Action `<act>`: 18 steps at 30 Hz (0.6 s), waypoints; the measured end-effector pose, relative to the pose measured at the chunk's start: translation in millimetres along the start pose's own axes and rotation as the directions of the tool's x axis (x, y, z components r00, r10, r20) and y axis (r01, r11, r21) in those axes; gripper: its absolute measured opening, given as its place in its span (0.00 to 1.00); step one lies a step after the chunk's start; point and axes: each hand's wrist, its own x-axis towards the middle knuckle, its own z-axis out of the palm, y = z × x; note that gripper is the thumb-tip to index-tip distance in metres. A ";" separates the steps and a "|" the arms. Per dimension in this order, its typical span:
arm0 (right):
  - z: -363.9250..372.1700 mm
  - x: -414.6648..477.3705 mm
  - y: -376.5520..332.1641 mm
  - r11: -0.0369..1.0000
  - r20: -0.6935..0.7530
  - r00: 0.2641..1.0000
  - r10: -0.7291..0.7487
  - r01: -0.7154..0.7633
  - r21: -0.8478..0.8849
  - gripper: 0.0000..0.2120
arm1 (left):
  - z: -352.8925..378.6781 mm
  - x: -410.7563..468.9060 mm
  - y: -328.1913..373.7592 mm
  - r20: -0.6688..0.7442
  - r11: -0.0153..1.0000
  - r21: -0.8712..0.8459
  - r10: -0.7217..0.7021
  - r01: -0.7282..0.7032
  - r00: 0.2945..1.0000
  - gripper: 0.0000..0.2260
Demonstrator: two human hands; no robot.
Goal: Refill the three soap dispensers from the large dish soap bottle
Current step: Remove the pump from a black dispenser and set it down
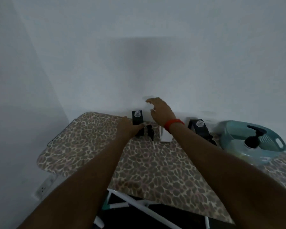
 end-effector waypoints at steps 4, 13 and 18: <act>19.4 56.8 4.1 0.961 0.287 0.956 -0.059 0.132 -0.242 0.36 | 21.2 9.3 -3.0 -0.007 1.000 0.028 0.014 -0.014 1.000 0.28; 57.6 89.3 21.5 0.817 0.516 0.841 -0.165 0.410 -0.406 0.40 | 19.1 21.6 -21.7 -0.080 0.998 -0.057 0.011 -0.015 0.997 0.20; 56.4 93.0 13.7 0.901 0.477 0.861 -0.178 0.337 -0.273 0.23 | -2.9 21.3 -38.4 -0.140 0.989 -0.083 0.112 -0.124 0.984 0.14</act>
